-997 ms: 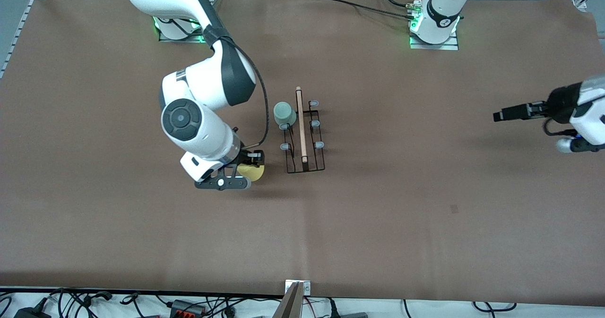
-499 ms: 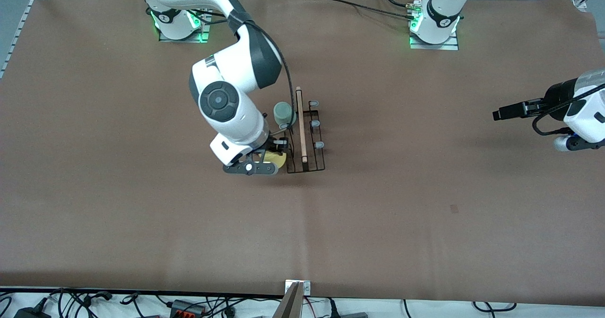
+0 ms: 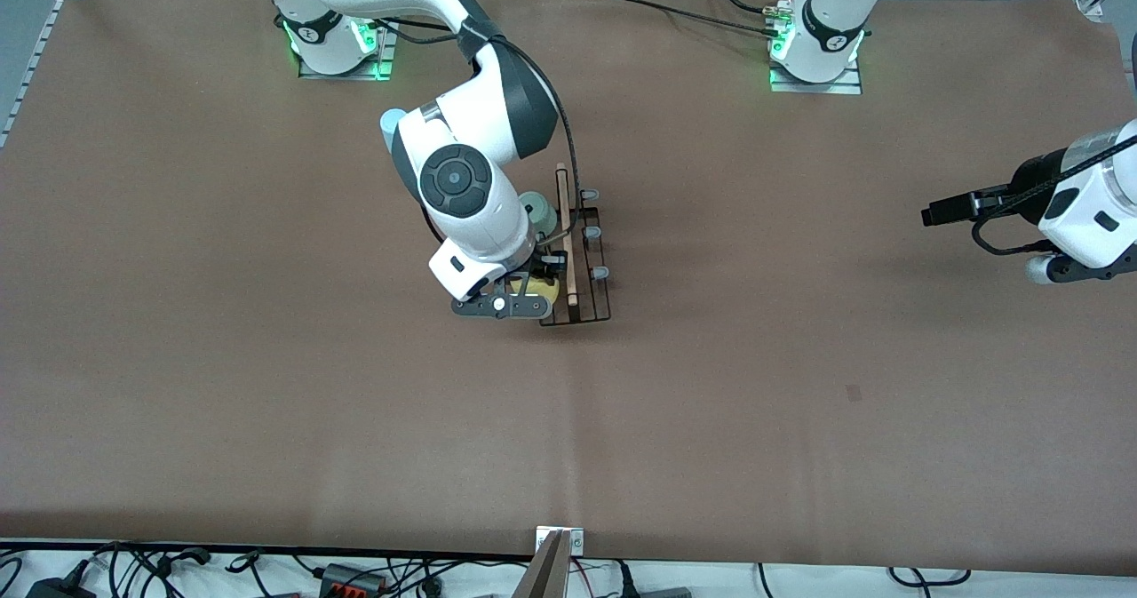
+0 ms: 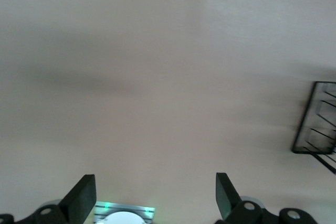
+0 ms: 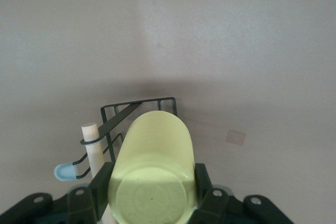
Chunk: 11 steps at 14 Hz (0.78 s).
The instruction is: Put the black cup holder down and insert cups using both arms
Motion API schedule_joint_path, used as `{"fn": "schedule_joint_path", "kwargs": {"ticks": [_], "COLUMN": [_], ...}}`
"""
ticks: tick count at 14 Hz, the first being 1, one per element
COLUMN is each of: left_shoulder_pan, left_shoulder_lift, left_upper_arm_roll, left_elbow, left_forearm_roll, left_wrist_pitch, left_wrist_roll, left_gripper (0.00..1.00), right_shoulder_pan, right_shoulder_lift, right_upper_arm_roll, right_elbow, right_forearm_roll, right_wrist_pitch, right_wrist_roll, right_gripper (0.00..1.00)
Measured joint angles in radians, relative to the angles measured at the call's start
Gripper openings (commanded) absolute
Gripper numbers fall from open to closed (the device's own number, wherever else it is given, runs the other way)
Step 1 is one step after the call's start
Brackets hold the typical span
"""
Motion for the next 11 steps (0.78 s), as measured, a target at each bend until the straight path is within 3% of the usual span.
{"fn": "schedule_joint_path", "kwargs": {"ticks": [3, 11], "left_shoulder_pan": [-0.028, -0.034], "left_shoulder_lift": [0.000, 0.000], "left_upper_arm_roll": [-0.003, -0.007], "left_elbow": [0.000, 0.000], "left_forearm_roll": [0.072, 0.076], "left_wrist_pitch": [0.000, 0.000], "left_wrist_roll": [-0.001, -0.003], "left_gripper": [1.00, 1.00], "right_shoulder_pan": [0.000, 0.002], "right_shoulder_lift": [0.010, 0.028], "right_upper_arm_roll": [0.000, 0.022], "right_elbow": [0.000, -0.019], "right_forearm_roll": [0.000, 0.000], "right_wrist_pitch": [-0.001, -0.005], "right_wrist_roll": [0.000, 0.000], "right_gripper": [0.17, 0.17]}}
